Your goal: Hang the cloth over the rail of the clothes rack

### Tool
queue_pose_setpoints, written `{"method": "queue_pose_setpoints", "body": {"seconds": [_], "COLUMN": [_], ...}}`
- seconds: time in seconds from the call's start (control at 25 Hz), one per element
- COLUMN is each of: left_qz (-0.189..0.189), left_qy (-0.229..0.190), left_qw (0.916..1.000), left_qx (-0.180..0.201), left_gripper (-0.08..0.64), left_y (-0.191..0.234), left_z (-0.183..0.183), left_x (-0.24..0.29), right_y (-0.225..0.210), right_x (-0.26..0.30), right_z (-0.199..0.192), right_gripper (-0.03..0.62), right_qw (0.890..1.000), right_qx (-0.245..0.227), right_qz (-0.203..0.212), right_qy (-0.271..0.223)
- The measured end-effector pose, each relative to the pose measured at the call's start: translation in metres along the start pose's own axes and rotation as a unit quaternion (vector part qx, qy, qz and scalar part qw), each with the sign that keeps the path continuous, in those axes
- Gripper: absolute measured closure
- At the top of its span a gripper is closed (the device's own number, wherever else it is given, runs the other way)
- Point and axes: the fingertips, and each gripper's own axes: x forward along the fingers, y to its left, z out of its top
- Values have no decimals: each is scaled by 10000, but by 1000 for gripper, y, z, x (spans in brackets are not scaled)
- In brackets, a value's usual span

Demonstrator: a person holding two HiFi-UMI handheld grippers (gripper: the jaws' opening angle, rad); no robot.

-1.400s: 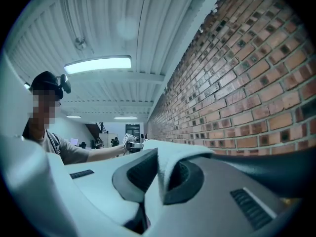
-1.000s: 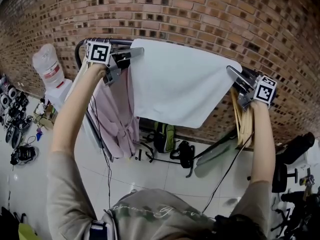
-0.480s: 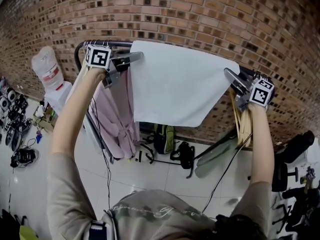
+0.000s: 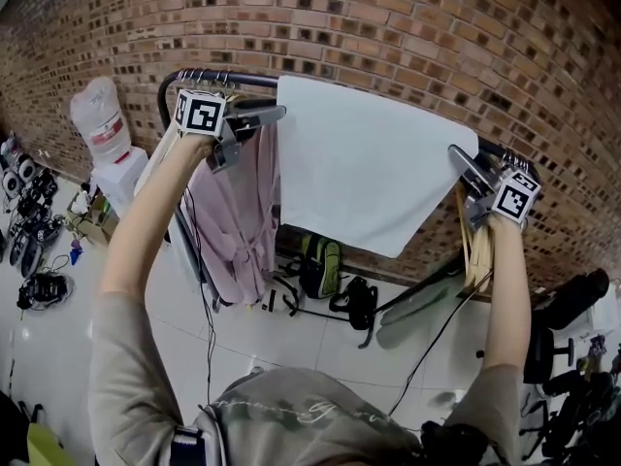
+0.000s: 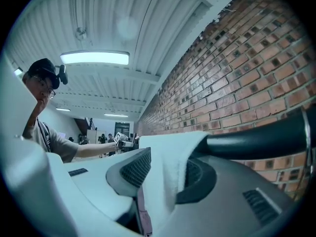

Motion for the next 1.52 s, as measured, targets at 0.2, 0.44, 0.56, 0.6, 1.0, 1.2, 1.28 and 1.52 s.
{"method": "queue_pose_setpoints", "body": {"seconds": [0.2,0.44,0.56,0.6,1.0,1.2,1.28,1.52], "left_qz": [180,591,521,478,19,34,81,-39], "left_qy": [66,3,-175,-215,29,194,330,252], "left_qw": [9998,9982,9984,9984,9999,9994,9989,9992], "left_qx": [15,-23,-156,-192,155,282,332,294], "left_gripper": [380,382,385,440,492,437,437,450], "left_y": [5,20,19,19,7,19,24,23], "left_z": [-8,-2,5,7,-4,-19,-27,-38], "left_x": [2,3,1,1,21,22,30,41], "right_y": [3,0,2,2,0,-1,-2,-2], "right_x": [2,1,-2,-3,-3,-3,-3,0], "right_z": [7,9,3,2,3,3,2,0], "right_gripper": [477,477,479,479,479,479,479,479], "right_qw": [9999,9991,9988,9987,9985,9984,9985,9988], "right_qx": [99,109,17,-24,158,170,167,149], "right_qz": [-43,-383,-483,-502,-523,-541,-525,-469], "right_qy": [-113,-107,36,82,-24,0,2,58]}}
